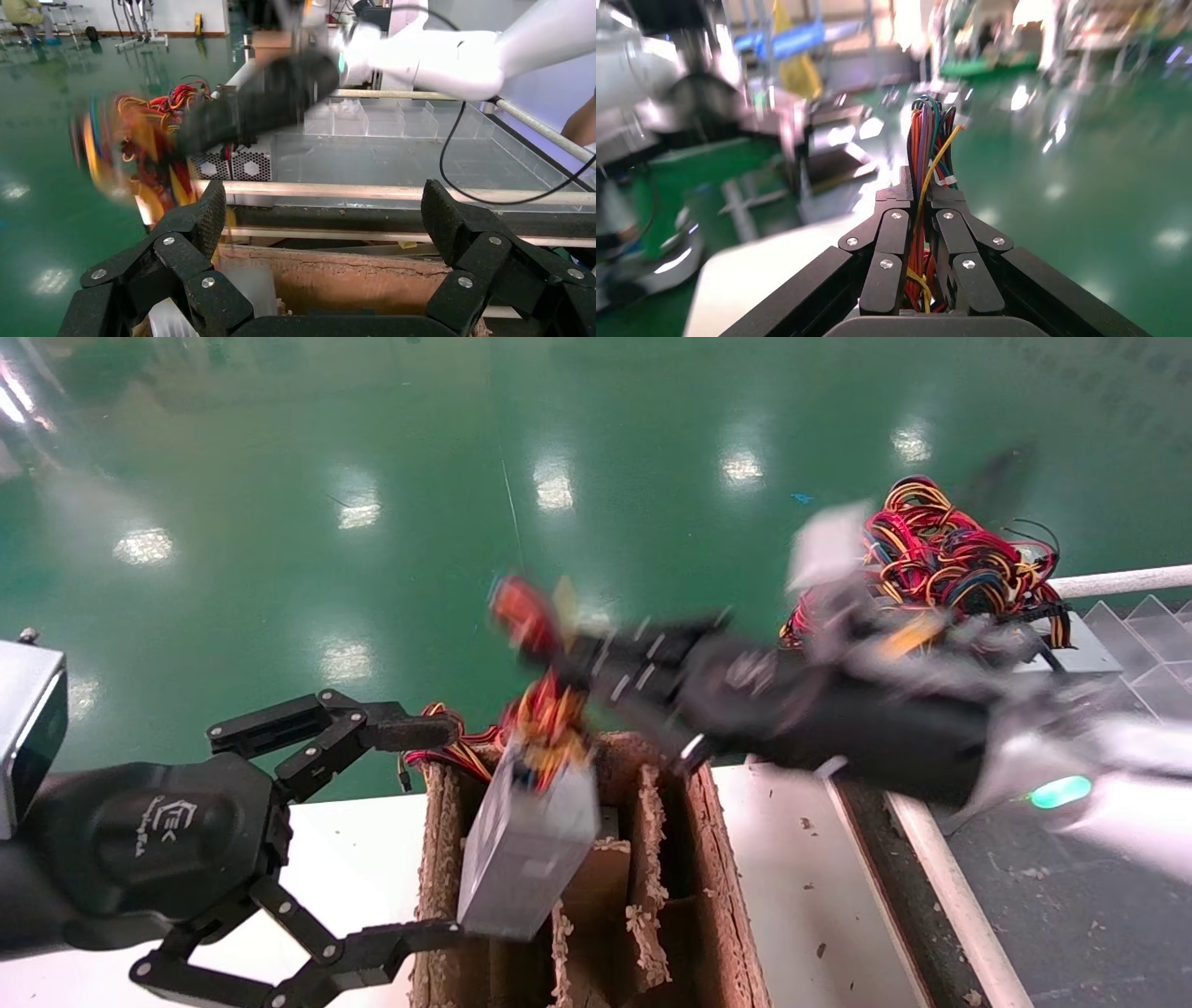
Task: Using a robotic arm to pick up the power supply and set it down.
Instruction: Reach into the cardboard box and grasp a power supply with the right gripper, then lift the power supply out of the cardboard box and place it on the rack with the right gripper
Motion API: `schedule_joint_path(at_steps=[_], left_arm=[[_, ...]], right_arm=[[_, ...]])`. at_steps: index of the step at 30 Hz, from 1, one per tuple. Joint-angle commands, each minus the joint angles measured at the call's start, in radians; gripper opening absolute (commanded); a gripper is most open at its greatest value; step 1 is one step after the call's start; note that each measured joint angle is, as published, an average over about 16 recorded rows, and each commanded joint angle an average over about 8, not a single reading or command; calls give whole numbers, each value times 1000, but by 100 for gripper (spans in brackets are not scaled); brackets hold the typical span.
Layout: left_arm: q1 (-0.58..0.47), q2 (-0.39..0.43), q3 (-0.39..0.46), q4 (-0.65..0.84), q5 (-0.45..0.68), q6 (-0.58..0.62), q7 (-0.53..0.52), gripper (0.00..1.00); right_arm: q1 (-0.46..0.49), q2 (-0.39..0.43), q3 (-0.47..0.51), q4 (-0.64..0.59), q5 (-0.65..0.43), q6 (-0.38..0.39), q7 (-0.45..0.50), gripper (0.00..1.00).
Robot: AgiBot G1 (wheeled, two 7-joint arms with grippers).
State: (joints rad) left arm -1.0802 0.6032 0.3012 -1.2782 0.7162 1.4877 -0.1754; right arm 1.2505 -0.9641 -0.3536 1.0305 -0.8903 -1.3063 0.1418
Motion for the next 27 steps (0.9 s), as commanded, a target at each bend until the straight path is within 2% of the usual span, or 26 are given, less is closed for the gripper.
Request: schedule_joint_path(at_steps=[1,7,15,22,27], left_arm=[[0,0,0,0,0,0,0,100],[0,0,0,0,0,0,0,100],[0,0,1,0,0,0,0,100],[0,0,1,0,-1,0,1,100],[0,-1,1,0,-1,-1,1,100]], right_arm=[[-1,41,38,49,41,7,14,0],[28,176,148,150,90,78,20,0],[106,376,240,154,34,160,8,0],[122,560,270,100,-32,149,16,0],[75,688,297,21,-39,101,18,0]])
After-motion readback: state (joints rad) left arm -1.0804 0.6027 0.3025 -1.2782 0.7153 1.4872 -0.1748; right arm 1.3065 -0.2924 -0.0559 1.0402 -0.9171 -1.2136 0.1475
